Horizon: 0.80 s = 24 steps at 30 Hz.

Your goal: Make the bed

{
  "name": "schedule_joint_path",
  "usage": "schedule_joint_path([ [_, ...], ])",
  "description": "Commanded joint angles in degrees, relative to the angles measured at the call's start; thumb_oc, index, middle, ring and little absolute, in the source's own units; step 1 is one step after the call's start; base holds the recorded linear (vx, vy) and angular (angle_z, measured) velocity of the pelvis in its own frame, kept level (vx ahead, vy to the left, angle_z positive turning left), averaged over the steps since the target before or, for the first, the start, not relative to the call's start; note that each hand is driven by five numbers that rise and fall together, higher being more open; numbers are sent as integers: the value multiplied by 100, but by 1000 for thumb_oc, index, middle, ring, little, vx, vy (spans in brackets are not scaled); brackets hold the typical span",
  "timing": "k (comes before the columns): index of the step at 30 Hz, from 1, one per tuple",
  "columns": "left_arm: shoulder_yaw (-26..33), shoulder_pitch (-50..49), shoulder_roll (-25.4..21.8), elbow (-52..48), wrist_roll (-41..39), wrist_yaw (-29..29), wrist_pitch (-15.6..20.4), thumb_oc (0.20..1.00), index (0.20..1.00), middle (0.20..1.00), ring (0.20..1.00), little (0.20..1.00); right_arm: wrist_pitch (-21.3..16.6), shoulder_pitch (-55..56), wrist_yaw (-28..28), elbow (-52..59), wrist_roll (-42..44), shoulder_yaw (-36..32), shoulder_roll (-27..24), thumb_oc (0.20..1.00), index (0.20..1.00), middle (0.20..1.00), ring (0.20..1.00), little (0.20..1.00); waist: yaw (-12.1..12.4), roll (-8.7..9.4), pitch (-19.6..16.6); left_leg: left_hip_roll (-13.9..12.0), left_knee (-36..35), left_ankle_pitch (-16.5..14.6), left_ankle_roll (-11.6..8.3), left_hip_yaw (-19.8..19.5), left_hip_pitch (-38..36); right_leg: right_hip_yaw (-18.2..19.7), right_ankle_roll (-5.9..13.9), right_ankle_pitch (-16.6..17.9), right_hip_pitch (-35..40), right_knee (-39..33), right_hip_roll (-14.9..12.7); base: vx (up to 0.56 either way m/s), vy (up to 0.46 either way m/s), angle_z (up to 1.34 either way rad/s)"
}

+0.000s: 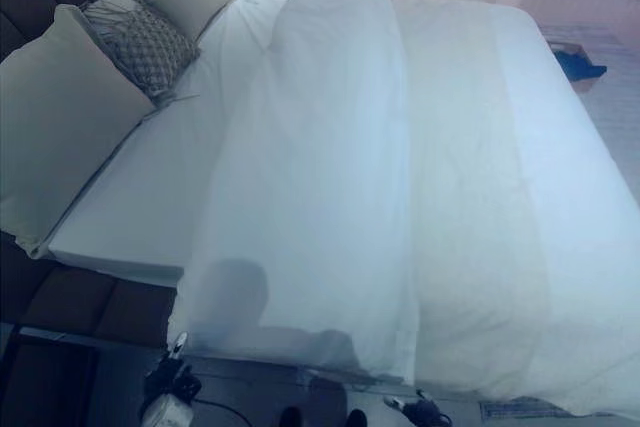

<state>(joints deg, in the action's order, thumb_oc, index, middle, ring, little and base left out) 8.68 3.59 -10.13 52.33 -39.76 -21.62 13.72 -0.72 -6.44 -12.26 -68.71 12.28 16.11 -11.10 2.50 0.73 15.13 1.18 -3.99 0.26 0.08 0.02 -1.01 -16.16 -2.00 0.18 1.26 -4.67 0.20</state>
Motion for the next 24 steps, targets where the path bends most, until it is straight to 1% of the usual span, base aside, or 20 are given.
schedule_joint_path([
  [1, 123, 22, -135, 478, 562, -300, -31, 1000, 1000, 1000, 1000, 1000, 103, -31, -129, -97, -677, 129, 26, 1000, 1000, 1000, 1000, 1000, 42, 107, -253, 122, -101, -53, -137, 163, 108, 282, 858, 46, -314, 161, -277, 59, -56, -1],
  [4, 220, -9, -136, 481, 569, -435, -28, 1000, 1000, 1000, 1000, 1000, 91, 3, -199, 96, -736, 122, -69, 1000, 1000, 1000, 1000, 1000, 21, 96, -255, 98, -101, -73, -142, 172, 41, 289, 844, -28, -293, 241, -266, 48, -60, -3],
  [6, 307, -45, -173, 475, 711, -617, -14, 1000, 1000, 1000, 1000, 1000, 34, 82, -293, 376, -656, 4, -176, 1000, 1000, 1000, 1000, 1000, -15, 71, -255, 65, -91, -98, -149, 168, -24, 313, 807, -144, -299, 432, -255, 50, -58, -1],
  [8, 371, -128, -233, 137, 1014, -945, -1, 1000, 1000, 1000, 1000, 1000, -88, 211, -514, 1127, -500, -219, -329, 1000, 1000, 1000, 1000, 1000, -59, 34, -221, 34, -45, -131, -146, 173, -71, 366, 757, -287, -354, 717, -247, 32, -47, -2],
  [9, 371, -128, -233, 137, 1014, -946, -1, 1000, 1000, 1000, 1000, 1000, -88, 211, -514, 1127, -500, -219, -329, 1000, 1000, 1000, 1000, 1000, -59, 34, -225, 34, -44, -131, -146, 173, -67, 366, 757, -286, -358, 717, -247, 19, -63, -3],
  [10, 434, -190, -305, -379, 1278, -1249, 54, 1000, 1000, 1000, 1000, 1000, -200, 303, -692, 1865, -357, -468, -501, 1000, 1000, 1000, 1000, 1000, -92, 3, -172, 9, 91, -183, -148, 165, -58, 393, 716, -392, -438, 951, -263, -13, -65, -3],
  [11, 507, -221, -380, -816, 1417, -1428, 127, 1000, 1000, 1000, 1000, 1000, -297, 338, -809, 2401, -292, -627, -640, 1000, 1000, 1000, 1000, 1000, -113, -17, -112, 3, 362, -264, -163, 175, 41, 385, 696, -470, -527, 1132, -306, -38, -82, 0],
  [13, 544, -151, -460, -1253, 1487, -1456, 279, 1000, 1000, 1000, 1000, 1000, -529, 311, -858, 3161, -2, -845, -831, 1000, 1000, 1000, 1000, 1000, -135, -29, 55, 52, 1063, -403, -257, 228, 377, 320, 635, -591, -625, 1396, -418, -83, -48, 15],
  [14, 455, -111, -583, -1719, 1711, -1461, 339, 1000, 1000, 1000, 1000, 1000, -673, 260, -872, 3569, 108, -981, -961, 1000, 1000, 1000, 1000, 1000, -128, -36, 164, 88, 1538, -456, -323, 231, 683, 261, 598, -644, -673, 1501, -501, -93, -31, 35],
  [15, 419, -84, -607, -1930, 1690, -1347, 384, 1000, 1000, 1000, 1000, 1000, -780, 199, -806, 3783, 183, -1017, -1042, 1000, 1000, 1000, 1000, 1000, -91, -52, 268, 117, 1831, -503, -348, 169, 830, 246, 561, -713, -690, 1622, -539, -83, -11, 48],
  [16, 278, -35, -697, -2314, 1505, -1082, 524, 1000, 1000, 1000, 1000, 1000, -911, 46, -685, 4055, 378, -1038, -1149, 1000, 1000, 1000, 1000, 1000, -32, -87, 345, 201, 2106, -489, -365, -28, 1006, 279, 535, -771, -743, 1723, -556, -57, 22, 32],
  [17, 250, 64, -785, -2473, 1341, -890, 575, 1000, 1000, 1000, 1000, 1000, -1001, -163, -647, 4109, 518, -1052, -1196, 1000, 1000, 1000, 1000, 1000, -9, -115, 379, 225, 2105, -451, -369, -161, 1196, 297, 534, -782, -828, 1763, -589, -12, 45, 17],
  [18, 195, 162, -889, -2539, 1032, -534, 598, 1000, 1000, 1000, 1000, 1000, -1028, -343, -543, 4120, 653, -1070, -1224, 1000, 1000, 1000, 1000, 1000, -5, -128, 373, 177, 1926, -387, -369, -214, 1324, 333, 575, -781, -863, 1754, -605, 8, 34, 4],
  [19, 194, 160, -890, -2538, 1031, -533, 599, 1000, 1000, 1000, 1000, 1000, -1028, -341, -543, 4120, 653, -1069, -1224, 1000, 1000, 1000, 1000, 1000, -1, -128, 384, 175, 1942, -411, -371, -210, 1309, 338, 575, -803, -850, 1772, -605, 107, 83, -5],
  [20, 67, 392, -1057, -2860, 298, 39, 635, 1000, 1000, 1000, 1000, 1000, -1040, -637, -445, 4331, 964, -1120, -1234, 1000, 1000, 1000, 1000, 1000, -6, -137, 337, -37, 1664, -145, -377, -133, 1603, 367, 644, -761, -856, 1720, -645, 138, 99, 5],
  [21, -31, 528, -1096, -2945, -26, 253, 627, 1000, 1000, 1000, 1000, 1000, -1076, -745, -389, 4444, 1091, -1135, -1200, 1000, 1000, 1000, 1000, 1000, 4, -138, 346, -111, 1655, -36, -400, -39, 1754, 354, 656, -792, -804, 1715, -664, 173, 159, 7],
  [22, -200, 645, -1152, -3190, -445, 596, 588, 1000, 1000, 1000, 1000, 1000, -1154, -868, -271, 4674, 1389, -1116, -1169, 1000, 1000, 1000, 1000, 1000, 40, -154, 342, -110, 1704, -9, -397, -34, 1816, 412, 665, -799, -834, 1760, -665, 97, 94, 25],
  [23, -201, 642, -1154, -3189, -446, 597, 589, 1000, 1000, 1000, 1000, 1000, -1154, -866, -271, 4674, 1389, -1116, -1168, 1000, 1000, 1000, 1000, 1000, 45, -149, 354, -109, 1721, -33, -397, -27, 1802, 419, 667, -821, -822, 1776, -669, 143, 215, 20],
  [24, -579, 973, -1192, -3479, -950, 1054, 463, 1000, 1000, 1000, 1000, 1000, -1196, -1174, -38, 4834, 1840, -905, -974, 1000, 1000, 1000, 1000, 1000, 28, -173, 343, -50, 1633, -125, -302, -82, 1625, 549, 715, -890, -904, 1950, -706, 143, 260, 3],
])
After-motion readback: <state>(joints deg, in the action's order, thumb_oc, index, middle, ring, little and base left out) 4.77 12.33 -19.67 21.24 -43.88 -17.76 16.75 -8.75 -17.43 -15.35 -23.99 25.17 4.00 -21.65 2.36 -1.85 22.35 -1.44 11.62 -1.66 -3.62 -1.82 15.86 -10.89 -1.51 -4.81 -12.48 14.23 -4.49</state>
